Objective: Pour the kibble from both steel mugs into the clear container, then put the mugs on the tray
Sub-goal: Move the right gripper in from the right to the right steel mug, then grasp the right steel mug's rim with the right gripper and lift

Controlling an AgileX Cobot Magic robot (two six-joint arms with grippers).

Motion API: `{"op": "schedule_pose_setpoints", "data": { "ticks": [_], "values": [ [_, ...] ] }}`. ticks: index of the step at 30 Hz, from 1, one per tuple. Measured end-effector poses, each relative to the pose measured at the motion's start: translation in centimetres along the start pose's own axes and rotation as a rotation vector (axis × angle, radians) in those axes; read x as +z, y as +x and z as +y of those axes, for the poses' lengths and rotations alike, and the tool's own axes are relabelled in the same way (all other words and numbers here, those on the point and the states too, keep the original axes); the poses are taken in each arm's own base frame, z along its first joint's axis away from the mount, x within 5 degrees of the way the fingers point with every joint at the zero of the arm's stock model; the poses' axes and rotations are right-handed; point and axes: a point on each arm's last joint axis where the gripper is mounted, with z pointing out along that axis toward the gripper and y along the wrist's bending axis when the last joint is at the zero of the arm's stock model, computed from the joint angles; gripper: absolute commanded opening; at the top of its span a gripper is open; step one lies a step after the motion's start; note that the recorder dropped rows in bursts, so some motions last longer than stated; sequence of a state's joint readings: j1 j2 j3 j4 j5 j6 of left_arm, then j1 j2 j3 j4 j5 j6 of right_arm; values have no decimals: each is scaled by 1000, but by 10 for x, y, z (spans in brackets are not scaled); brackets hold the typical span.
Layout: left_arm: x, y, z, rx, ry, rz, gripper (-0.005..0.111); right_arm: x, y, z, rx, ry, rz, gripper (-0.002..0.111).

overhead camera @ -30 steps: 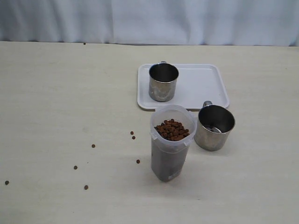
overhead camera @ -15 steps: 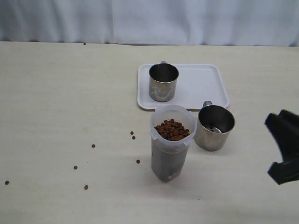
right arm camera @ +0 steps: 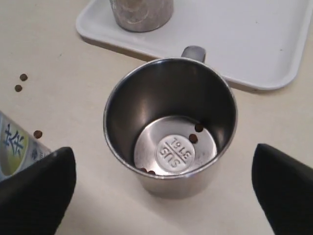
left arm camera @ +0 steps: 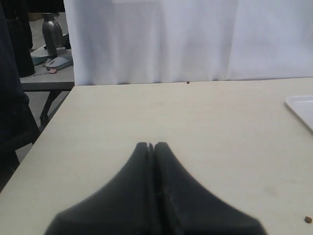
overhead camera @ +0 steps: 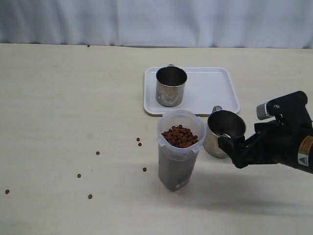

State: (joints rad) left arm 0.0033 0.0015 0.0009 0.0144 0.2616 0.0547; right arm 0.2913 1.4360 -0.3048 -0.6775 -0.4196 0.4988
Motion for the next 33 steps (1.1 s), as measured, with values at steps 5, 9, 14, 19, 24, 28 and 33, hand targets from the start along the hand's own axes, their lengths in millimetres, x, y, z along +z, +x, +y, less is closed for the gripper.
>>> {"op": "schedule_pose_setpoints", "data": {
  "ticks": [5,9,14,19,24,28,33],
  "values": [
    [0,0,0,0,0,0,0,19,-8,-6,-30,-4,23,110],
    [0,0,0,0,0,0,0,32,-10,-10,-33,-8,44,110],
    [0,0,0,0,0,0,0,49,-9,-14,-28,-14,77,110],
    [0,0,0,0,0,0,0,59,-4,-12,-11,-54,65,110],
    [0,0,0,0,0,0,0,65,0,-16,49,-16,69,105],
    [0,0,0,0,0,0,0,65,0,-17,53,-13,68,37],
    [0,0,0,0,0,0,0,65,-1,-18,51,-5,73,5]
  ]
}}
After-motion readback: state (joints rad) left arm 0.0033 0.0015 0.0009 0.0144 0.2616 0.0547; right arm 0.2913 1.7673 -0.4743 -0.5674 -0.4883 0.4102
